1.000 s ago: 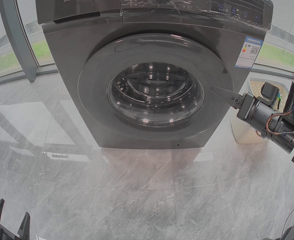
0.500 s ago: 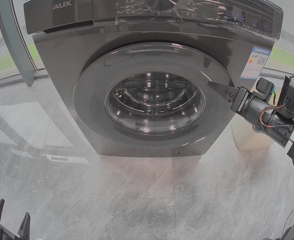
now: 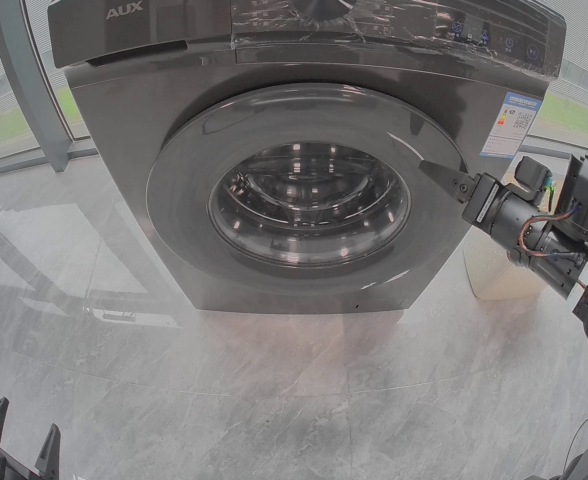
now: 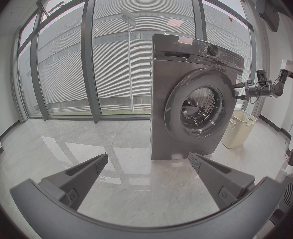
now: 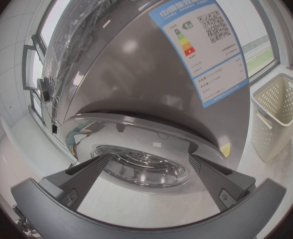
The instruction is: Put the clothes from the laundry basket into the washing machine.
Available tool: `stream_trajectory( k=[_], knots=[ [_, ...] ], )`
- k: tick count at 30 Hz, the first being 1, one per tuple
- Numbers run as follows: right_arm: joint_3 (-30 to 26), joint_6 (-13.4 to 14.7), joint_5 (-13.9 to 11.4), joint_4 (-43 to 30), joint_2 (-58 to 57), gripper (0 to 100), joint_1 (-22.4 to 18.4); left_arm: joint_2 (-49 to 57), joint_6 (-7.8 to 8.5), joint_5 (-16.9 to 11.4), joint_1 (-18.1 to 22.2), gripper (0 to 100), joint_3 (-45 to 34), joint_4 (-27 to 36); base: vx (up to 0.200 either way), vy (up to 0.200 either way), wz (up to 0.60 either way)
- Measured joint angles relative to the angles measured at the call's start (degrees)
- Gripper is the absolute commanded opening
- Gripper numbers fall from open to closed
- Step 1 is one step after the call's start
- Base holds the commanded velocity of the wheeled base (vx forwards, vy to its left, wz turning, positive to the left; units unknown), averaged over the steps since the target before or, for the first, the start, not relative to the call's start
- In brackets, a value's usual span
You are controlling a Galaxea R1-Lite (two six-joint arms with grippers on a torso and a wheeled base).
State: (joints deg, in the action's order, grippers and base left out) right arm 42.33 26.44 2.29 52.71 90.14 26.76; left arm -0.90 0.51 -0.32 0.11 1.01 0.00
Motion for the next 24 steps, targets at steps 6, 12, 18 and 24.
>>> stream_trajectory(
  k=[6, 12, 18, 24],
  knots=[
    [-9.09, -4.52, -1.72, -1.72, -7.23, 100, 3.56, 0.00, 0.04, 0.05, 0.00, 100, 0.00, 0.00, 0.000, 0.000, 0.00],
    [-20.53, -12.65, -2.89, -3.67, -21.50, 100, 5.44, 0.00, 0.09, 0.05, 0.05, 100, 0.00, 0.02, 0.000, 0.000, 0.00],
    [-29.03, -17.14, -3.33, -7.41, -37.69, 100, 1.95, -0.02, 0.09, 0.07, 0.05, 100, 0.00, 0.00, 0.000, 0.000, 0.00],
    [-32.82, -19.30, -3.66, -18.77, -54.55, 100, -3.50, -0.02, 0.11, 0.05, 0.05, 100, 0.00, 0.00, 0.000, 0.000, 0.00]
  ],
)
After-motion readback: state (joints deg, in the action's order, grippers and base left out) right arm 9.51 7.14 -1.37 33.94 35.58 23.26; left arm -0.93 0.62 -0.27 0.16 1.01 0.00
